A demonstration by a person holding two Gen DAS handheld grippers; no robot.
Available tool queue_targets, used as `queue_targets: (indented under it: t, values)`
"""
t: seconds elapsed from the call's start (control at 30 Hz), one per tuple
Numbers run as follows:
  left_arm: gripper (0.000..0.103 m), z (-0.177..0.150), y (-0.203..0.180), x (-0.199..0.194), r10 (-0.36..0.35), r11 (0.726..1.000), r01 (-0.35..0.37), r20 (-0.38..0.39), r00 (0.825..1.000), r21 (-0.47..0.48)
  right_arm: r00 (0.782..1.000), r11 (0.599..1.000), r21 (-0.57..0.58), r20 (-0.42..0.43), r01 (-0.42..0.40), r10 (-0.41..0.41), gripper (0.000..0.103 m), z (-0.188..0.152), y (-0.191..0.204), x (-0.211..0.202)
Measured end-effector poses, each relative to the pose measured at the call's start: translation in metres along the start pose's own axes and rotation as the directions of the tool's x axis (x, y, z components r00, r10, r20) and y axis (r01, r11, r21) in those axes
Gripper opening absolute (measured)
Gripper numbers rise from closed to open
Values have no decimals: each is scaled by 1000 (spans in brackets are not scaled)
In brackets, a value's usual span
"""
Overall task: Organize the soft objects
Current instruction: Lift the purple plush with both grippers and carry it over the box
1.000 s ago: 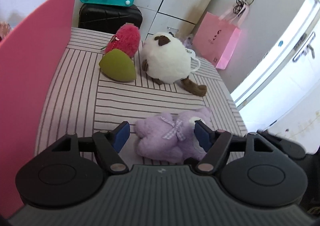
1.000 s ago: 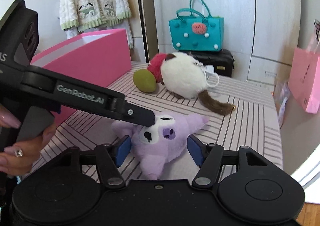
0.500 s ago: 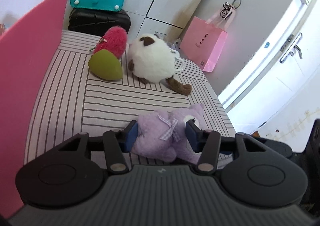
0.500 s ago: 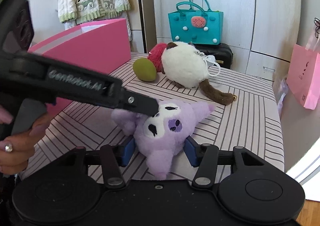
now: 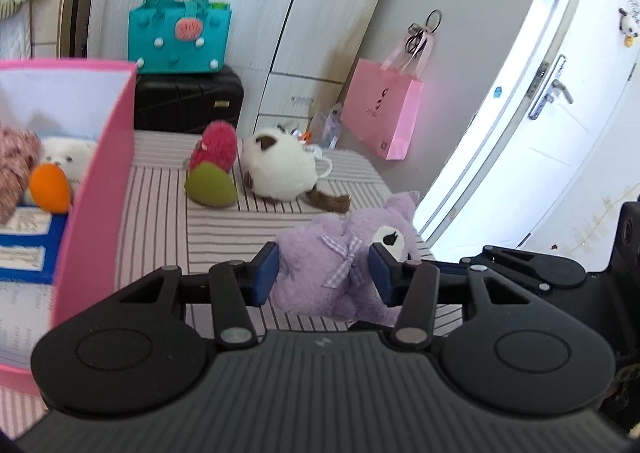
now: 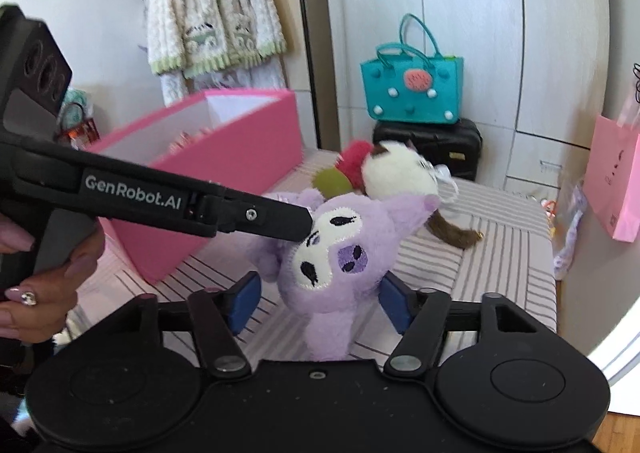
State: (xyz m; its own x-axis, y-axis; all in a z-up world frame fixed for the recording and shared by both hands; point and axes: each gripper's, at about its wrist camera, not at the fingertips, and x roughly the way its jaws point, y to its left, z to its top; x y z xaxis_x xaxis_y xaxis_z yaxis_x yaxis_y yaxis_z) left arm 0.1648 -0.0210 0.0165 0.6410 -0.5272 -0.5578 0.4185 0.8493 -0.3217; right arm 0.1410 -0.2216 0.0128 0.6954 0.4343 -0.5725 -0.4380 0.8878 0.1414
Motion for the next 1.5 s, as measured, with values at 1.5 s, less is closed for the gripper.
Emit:
queue_targets:
  t: [1.5]
  values:
    - [45,74,179,-92,351,934,-356,-120,928,-17,964,960,-187,-207,-208,168,52,142,172,139]
